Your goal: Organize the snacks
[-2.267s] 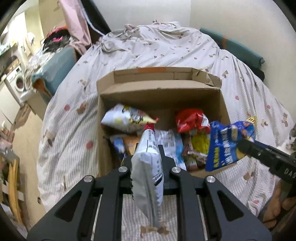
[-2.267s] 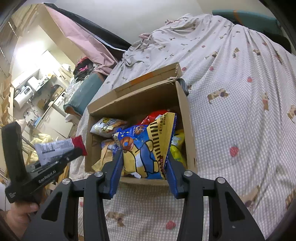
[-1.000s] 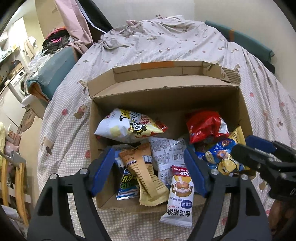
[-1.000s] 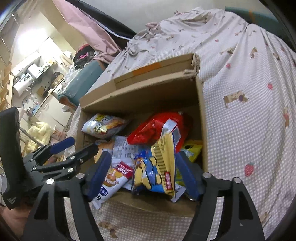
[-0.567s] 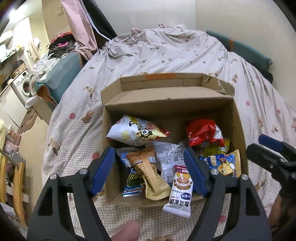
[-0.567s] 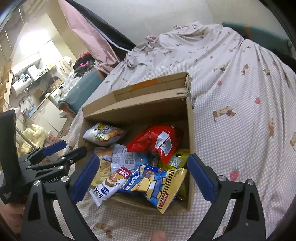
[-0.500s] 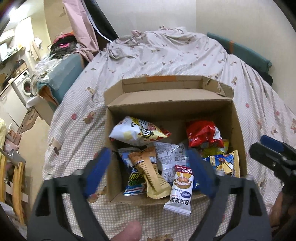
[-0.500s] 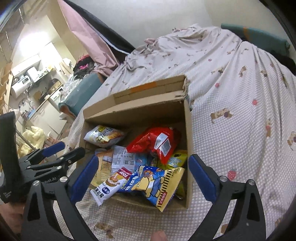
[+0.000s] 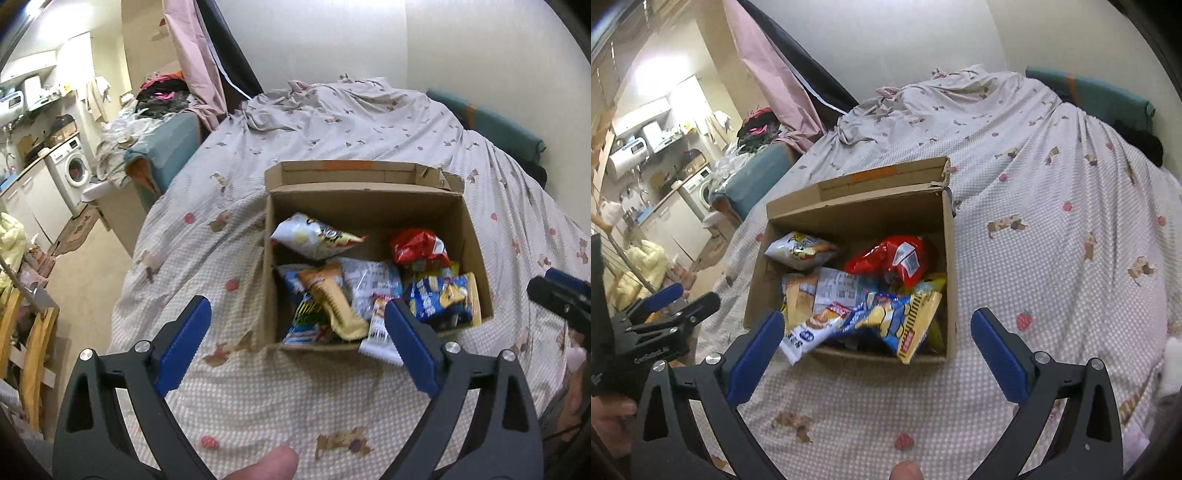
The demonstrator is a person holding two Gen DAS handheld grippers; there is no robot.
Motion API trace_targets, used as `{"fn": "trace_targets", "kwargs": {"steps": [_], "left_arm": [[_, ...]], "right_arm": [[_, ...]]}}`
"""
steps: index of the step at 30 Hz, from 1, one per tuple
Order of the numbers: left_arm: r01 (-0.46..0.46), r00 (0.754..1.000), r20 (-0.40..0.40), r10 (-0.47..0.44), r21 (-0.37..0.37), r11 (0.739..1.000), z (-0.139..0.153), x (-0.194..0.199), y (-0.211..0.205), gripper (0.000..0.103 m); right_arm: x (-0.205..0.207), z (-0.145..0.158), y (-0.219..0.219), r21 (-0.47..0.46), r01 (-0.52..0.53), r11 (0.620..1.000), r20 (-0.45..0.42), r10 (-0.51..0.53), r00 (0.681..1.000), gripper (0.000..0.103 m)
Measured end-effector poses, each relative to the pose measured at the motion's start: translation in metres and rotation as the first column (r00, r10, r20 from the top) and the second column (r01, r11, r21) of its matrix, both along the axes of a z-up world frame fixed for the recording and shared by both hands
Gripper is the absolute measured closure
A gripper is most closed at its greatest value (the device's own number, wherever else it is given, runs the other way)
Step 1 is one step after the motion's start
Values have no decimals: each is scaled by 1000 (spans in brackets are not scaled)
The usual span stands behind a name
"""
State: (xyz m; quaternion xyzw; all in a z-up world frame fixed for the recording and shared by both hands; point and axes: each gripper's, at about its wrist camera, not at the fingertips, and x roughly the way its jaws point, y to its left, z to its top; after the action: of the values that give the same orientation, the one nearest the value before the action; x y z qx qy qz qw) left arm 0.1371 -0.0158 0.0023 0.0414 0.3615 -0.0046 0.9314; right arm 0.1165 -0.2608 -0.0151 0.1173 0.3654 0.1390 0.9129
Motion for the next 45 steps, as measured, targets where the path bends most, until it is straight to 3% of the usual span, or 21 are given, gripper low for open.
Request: {"fn": "trace_targets", "kwargs": {"steps": [13, 18, 25, 30, 45], "left_arm": [[-58, 998, -37, 54, -121, 991, -17, -47, 17, 10], [-59, 998, 0, 60, -118, 991, -12, -57, 17, 10], [-54, 998, -30, 51, -113, 992, -23, -56, 10, 10], [-49, 998, -31, 46, -115, 992, -24, -56, 8, 10], [-66, 996, -60, 60, -104, 992, -32, -54, 11, 10]], "right_arm": [[-43, -7, 1, 33, 30, 999, -16, -29, 999, 0], [-55, -9, 7, -13, 56, 998, 4, -56, 998, 0], [-61, -9, 22, -115, 81, 990, 69, -73, 995, 0], [-58, -17, 34, -165, 55, 985, 52, -47, 998, 0], [-58, -19, 40, -191, 52, 980, 48, -43, 998, 0]]}}
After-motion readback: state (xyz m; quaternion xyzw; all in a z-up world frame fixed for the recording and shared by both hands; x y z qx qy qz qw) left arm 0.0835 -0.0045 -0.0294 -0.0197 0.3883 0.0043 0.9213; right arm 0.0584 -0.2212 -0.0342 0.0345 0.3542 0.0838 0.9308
